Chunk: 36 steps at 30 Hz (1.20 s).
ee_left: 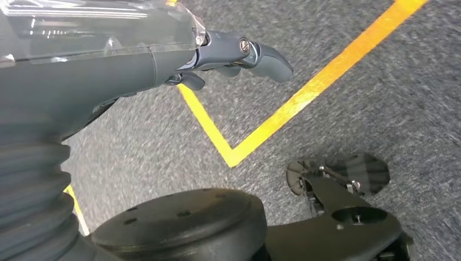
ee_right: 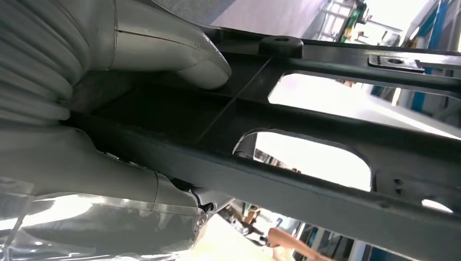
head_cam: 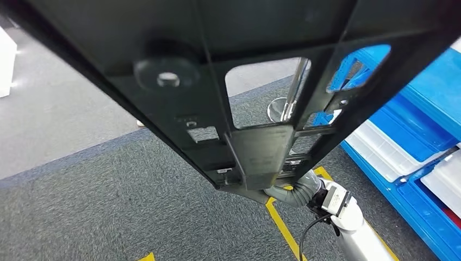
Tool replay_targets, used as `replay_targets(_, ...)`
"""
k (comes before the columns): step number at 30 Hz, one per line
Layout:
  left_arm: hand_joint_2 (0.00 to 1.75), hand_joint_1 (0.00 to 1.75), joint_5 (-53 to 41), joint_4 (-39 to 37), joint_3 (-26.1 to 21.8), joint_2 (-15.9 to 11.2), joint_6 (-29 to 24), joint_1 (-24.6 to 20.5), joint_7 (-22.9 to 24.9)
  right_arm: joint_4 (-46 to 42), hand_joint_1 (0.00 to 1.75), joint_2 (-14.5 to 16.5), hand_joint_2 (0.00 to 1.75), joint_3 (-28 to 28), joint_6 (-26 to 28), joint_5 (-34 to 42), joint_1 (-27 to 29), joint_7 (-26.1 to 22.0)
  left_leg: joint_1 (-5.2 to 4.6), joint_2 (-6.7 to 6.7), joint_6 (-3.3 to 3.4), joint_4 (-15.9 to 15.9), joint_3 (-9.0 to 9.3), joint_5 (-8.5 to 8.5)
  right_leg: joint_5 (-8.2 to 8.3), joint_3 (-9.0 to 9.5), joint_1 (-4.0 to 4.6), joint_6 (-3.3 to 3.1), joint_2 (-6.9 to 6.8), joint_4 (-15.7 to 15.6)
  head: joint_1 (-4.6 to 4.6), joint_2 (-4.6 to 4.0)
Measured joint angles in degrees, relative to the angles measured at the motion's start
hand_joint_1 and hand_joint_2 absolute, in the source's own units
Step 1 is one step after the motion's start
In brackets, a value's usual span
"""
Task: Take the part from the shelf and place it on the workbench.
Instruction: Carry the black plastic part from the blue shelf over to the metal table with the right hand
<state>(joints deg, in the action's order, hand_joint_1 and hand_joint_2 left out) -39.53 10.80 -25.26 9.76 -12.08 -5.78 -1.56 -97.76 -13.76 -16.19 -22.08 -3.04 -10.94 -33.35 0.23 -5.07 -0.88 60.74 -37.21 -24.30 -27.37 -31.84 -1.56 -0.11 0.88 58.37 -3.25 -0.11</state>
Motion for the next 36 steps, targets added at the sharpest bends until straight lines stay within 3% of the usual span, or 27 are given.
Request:
replay_targets(2, 1.75, 0.0, 0.0, 0.0, -0.3, 0.0, 0.0, -0.1, 0.0, 0.0, 1.75, -0.2, 1.75, 0.0, 0.0, 0.0, 0.0, 0.0, -0.07, 3.25, -0.48, 6.2, -2.55, -3.54, 0.06, 0.16, 0.19, -0.48, -1.61, -0.3, -0.01, 0.0)
replay_targets(4, 1.75, 0.0, 0.0, 0.0, -0.4, 0.0, 0.0, -0.3, -0.1, 0.0, 1.75, -0.3, 1.75, 0.0, 0.0, 0.0, 0.1, 0.0, 0.06, 4.41, -0.86, 12.6, -5.13, -6.14, -0.06, 0.19, 0.37, -0.57, -3.33, -0.2, -0.01, 0.0)
replay_targets(5, 1.75, 0.0, 0.0, 0.0, -0.4, 0.0, 0.0, -0.3, -0.2, 0.0, 1.75, -0.3, 1.75, 0.0, 0.0, -0.1, 0.1, 0.0, 0.15, 4.63, -0.99, 13.4, -5.24, -6.05, -0.16, 0.26, 0.39, -0.51, -4.16, -0.2, -0.01, 0.0)
replay_targets(6, 1.75, 0.0, -0.1, 0.0, -0.4, 0.0, 0.0, -0.3, -0.3, 0.0, 1.75, -0.3, 1.75, 0.0, 0.0, -0.1, 0.1, 0.0, 0.26, 4.84, -1.07, 12.0, -4.27, -4.97, -0.29, 0.39, 0.36, -0.4, -4.92, -0.2, -0.01, 0.0)
replay_targets(8, 1.75, 0.0, -0.6, 0.0, -0.4, 0.0, 0.0, 0.0, -0.8, 0.0, 1.75, -0.3, 1.75, 0.0, 0.1, -0.1, 0.0, 0.0, 0.32, 6.44, -1.04, 4.9, -0.26, -1.84, -0.65, 0.81, 0.37, 0.01, -6.19, -0.2, -0.01, 0.0)
replay_targets(10, 1.75, 0.0, -1.2, 0.0, -0.4, 0.0, 0.1, 0.2, -1.4, -0.1, 1.75, -0.3, 1.75, 0.0, 0.3, -0.2, 0.0, 0.0, -0.08, 8.11, -0.22, -0.6, 2.37, -0.48, -0.93, 0.95, 0.65, 0.61, -7.22, -0.1, -0.01, 0.0)
replay_targets(11, 1.75, 0.0, -1.4, 0.0, -0.4, 0.0, 0.2, 0.2, -1.6, -0.2, 1.75, -0.3, 1.75, 0.0, 0.4, -0.3, 0.0, 0.0, -0.35, 8.31, 0.33, -1.4, 2.55, -0.67, -0.97, 0.92, 0.81, 0.9, -7.77, -0.1, -0.01, 0.0)
replay_targets(13, 1.75, 0.0, -1.9, 0.0, -0.3, 0.0, 0.5, 0.2, -1.7, -0.4, 1.75, -0.3, 1.75, 0.1, 0.6, -0.5, 0.0, 0.0, -0.43, 7.12, 1.43, -1.9, 2.36, -0.44, -1.12, 0.98, 0.82, 1.56, -8.79, -0.2, 0.0, 0.0)
replay_targets(15, 1.75, 0.0, -2.0, 0.0, -0.3, 0.1, 0.8, 0.1, -1.5, -0.7, 1.75, -0.2, 1.75, 0.1, 0.7, -0.7, 0.1, 0.0, -0.3, 5.81, 2.25, -2.4, 2.51, -0.14, -2.5, 0.43, 0.49, 2.01, -6.76, 1.4, 0.01, 0.0)
replay_targets(17, 1.75, 0.0, -2.0, 0.0, -0.3, 0.1, 0.9, 0.1, -1.0, -1.0, 1.75, -0.1, 1.75, 0.4, 0.9, -0.8, 0.4, 0.0, -0.24, 4.61, 2.77, -2.6, 2.67, 0.04, -5.66, -2.47, 0.31, 2.0, -2.96, 7.5, 0.01, 0.0)
replay_targets(19, 1.75, 0.0, -1.9, 0.0, -0.3, 0.2, 1.0, 0.2, -0.4, -1.2, 1.75, -0.1, 1.75, 0.7, 0.9, -0.9, 0.9, 0.0, -0.38, 3.24, 3.02, -2.6, 2.67, 0.06, -7.94, -6.47, 0.38, 1.83, -1.42, 14.7, 0.01, 0.0)
replay_targets(20, 1.75, 0.0, -1.9, 0.0, -0.3, 0.3, 1.0, 0.3, -0.1, -1.2, 1.75, -0.1, 1.75, 0.8, 0.9, -0.9, 1.1, 0.0, -0.47, 2.45, 3.08, -2.5, 2.71, 0.05, -7.63, -7.56, 0.41, 1.72, -1.22, 16.2, 0.01, 0.0)
replay_targets(21, 1.75, 0.0, -1.9, 0.0, -0.3, 0.4, 1.1, 0.3, 0.1, -1.2, 1.75, -0.1, 1.75, 0.8, 0.8, -1.0, 1.3, 0.1, -0.55, 1.63, 3.1, -2.5, 2.78, 0.04, -6.21, -7.63, 0.44, 1.53, -1.07, 15.4, 0.01, 0.0)
replay_targets(22, 1.75, 0.0, -1.9, 0.0, -0.3, 0.4, 1.1, 0.3, 0.3, -1.3, 1.75, -0.1, 1.75, 0.9, 0.8, -1.0, 1.4, 0.1, -0.6, 0.78, 3.07, -2.4, 2.88, 0.02, -3.91, -6.66, 0.47, 1.27, -0.71, 12.6, 0.01, 0.0)
replay_targets(24, 1.75, 0.0, -1.9, 0.0, -0.3, 0.7, 1.1, 0.2, 0.6, -1.4, 1.75, 0.0, 1.75, 1.1, 0.7, -1.0, 1.4, 0.1, -0.62, -0.63, 2.9, -2.2, 2.88, -0.08, 0.19, -3.69, 0.51, 0.67, 1.5, 4.9, 0.01, 0.0)
replay_targets(26, 1.75, 0.0, -1.8, 0.0, -0.3, 0.9, 1.0, 0.1, 0.6, -1.5, 1.75, 0.0, 1.75, 1.2, 0.6, -1.0, 1.5, 0.1, -0.52, -1.73, 2.44, -2.1, 2.49, -0.07, 1.33, -2.11, 0.61, 0.5, 3.06, 0.9, 0.01, 0.0)
replay_targets(28, 1.75, 0.0, -1.7, 0.0, -0.3, 0.9, 1.0, 0.1, 0.5, -1.5, 1.75, 0.1, 1.75, 1.3, 0.5, -1.1, 1.5, 0.1, -0.4, -2.83, 1.75, -2.2, 2.19, 0.07, 1.19, -1.73, 0.58, 0.43, 2.24, 0.2, 0.01, 0.0)
replay_targets(29, 1.75, 0.0, -1.7, 0.0, -0.3, 0.9, 0.9, 0.1, 0.4, -1.5, 1.75, 0.1, 1.75, 1.3, 0.5, -1.1, 1.5, 0.1, -0.46, -2.51, 1.44, -2.0, 2.12, -0.12, 1.26, -1.47, 0.5, 0.23, 1.58, -0.1, 0.01, 0.0)
replay_targets(31, 1.75, 0.0, -1.7, 0.0, -0.3, 0.9, 0.8, 0.2, 0.1, -1.5, 1.75, 0.0, 1.75, 1.3, 0.4, -1.1, 1.4, 0.1, -0.66, 0.29, 0.84, 1.1, 0.89, -2.12, 1.31, -0.86, 0.34, -0.33, 0.01, -0.7, -0.02, 0.0)
replay_targets(33, 1.75, 0.0, -1.7, 0.0, -0.4, 0.9, 0.8, 0.1, -0.2, -1.5, 1.75, -0.2, 1.75, 1.3, 0.4, -1.1, 1.6, 0.0, -0.53, 3.43, 0.29, 7.9, -2.14, -5.72, 1.15, -0.59, 0.66, -0.71, -1.65, -0.8, -0.06, 0.0)
replay_targets(35, 1.75, 0.0, -1.7, 0.0, -0.4, 0.9, 0.9, -0.2, -0.4, -1.4, 1.75, -0.2, 1.75, 1.3, 0.3, -1.0, 1.7, 0.0, -0.29, 4.33, -0.1, 12.8, -4.19, -7.39, 0.97, -0.48, 0.82, -0.78, -3.38, -0.8, -0.05, 0.0)
replay_targets(36, 1.75, 0.0, -1.8, 0.0, -0.4, 0.8, 1.0, -0.3, -0.4, -1.4, 1.75, -0.2, 1.75, 1.3, 0.3, -1.0, 1.7, 0.0, -0.19, 4.57, -0.2, 12.5, -3.8, -6.72, 0.86, -0.41, 0.84, -0.74, -4.2, -0.7, -0.05, 0.0)
